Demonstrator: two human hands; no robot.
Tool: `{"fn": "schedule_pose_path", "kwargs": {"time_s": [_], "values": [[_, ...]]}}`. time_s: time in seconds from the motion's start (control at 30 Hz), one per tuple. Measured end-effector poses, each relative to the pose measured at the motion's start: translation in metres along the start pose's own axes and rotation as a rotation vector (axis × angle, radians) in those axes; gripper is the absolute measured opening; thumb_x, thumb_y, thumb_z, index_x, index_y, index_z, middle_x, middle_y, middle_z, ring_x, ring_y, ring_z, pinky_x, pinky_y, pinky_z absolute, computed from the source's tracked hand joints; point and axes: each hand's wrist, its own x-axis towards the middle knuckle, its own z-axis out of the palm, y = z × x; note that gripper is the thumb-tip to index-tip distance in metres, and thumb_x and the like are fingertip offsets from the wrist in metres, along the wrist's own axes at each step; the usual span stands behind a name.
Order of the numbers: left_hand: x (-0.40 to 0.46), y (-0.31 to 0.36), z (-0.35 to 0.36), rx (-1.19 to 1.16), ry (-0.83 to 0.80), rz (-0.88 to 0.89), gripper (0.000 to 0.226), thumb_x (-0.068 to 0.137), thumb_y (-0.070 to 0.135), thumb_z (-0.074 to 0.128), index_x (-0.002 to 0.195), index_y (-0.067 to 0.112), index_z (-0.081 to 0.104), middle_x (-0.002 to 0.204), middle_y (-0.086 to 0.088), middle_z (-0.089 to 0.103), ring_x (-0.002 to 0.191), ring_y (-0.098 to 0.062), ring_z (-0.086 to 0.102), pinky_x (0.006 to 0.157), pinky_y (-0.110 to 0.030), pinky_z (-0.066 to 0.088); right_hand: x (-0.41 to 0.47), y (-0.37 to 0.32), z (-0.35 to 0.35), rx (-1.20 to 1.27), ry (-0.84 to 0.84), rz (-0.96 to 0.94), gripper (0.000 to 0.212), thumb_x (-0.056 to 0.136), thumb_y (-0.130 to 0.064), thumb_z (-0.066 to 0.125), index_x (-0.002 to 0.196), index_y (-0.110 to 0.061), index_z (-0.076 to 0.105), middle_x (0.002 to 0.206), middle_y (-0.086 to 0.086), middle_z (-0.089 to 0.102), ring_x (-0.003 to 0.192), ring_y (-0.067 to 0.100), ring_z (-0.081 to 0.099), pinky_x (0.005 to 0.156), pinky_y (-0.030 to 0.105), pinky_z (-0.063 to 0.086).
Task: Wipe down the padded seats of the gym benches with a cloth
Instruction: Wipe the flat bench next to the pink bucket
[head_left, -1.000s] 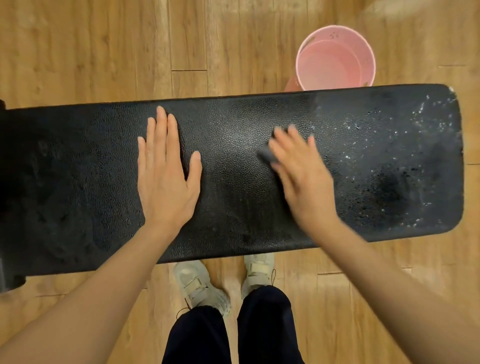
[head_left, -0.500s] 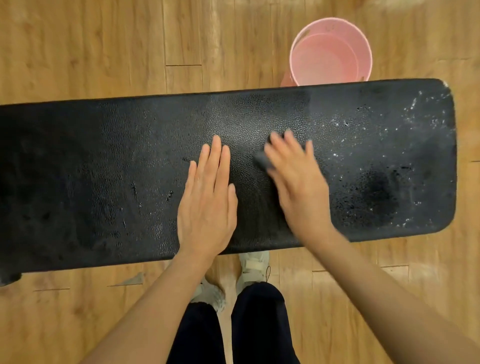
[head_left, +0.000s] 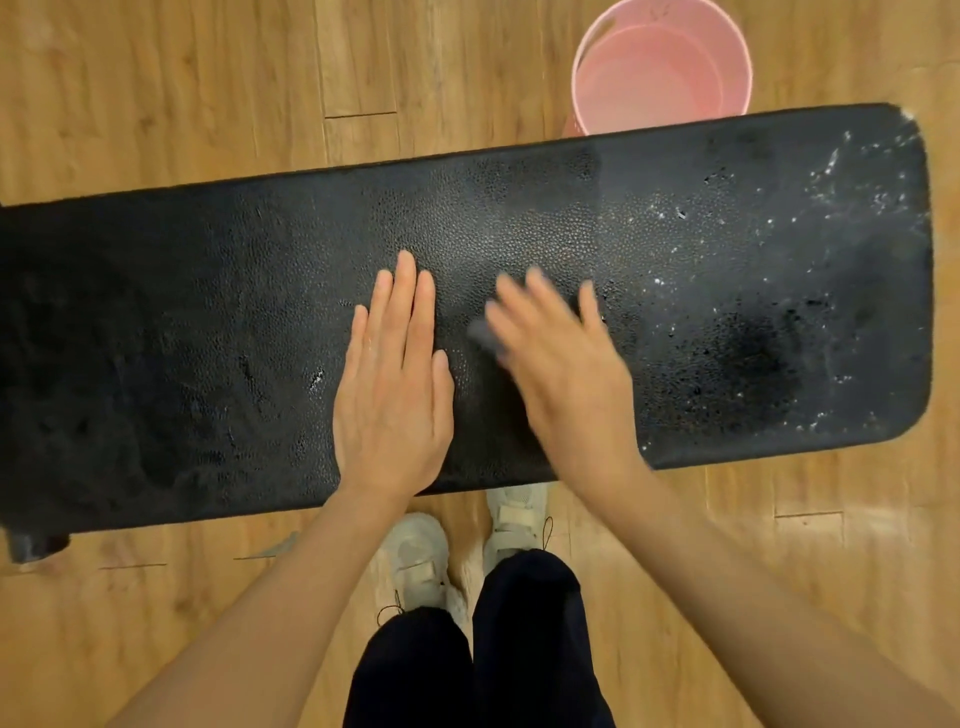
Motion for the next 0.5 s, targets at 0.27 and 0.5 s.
{"fn": "schedule_pose_path", "kwargs": {"time_s": [0.27,0.5], "values": [[-0.001,-0.003,0.006,0.017,0.042,0.025,0.055,0.104,0.017,0.03,0.157,0.003,0.02,0.166,-0.013,0.013,0.154,-0.027,0.01,0.126,-0.037,0.004,-0.072,-0.052,0.013,0.054,0.086,0.206,0.033,0.098,-0.006,0.058,0.131,-0.006,0.06,0.144,0.008,0.052,0.14,0.029,0.04,0.118,0.05,0.027],[-0.002,-0.002,0.005,0.015,0.051,0.032,0.054,0.106,0.02,0.025,0.158,0.005,0.018,0.167,-0.01,0.011,0.155,-0.025,0.008,0.126,-0.033,0.001,-0.095,-0.008,-0.006,0.023,0.077,0.197,0.04,0.096,0.002,0.055,0.135,-0.006,0.055,0.148,0.009,0.047,0.143,0.027,0.036,0.122,0.044,0.014]]}}
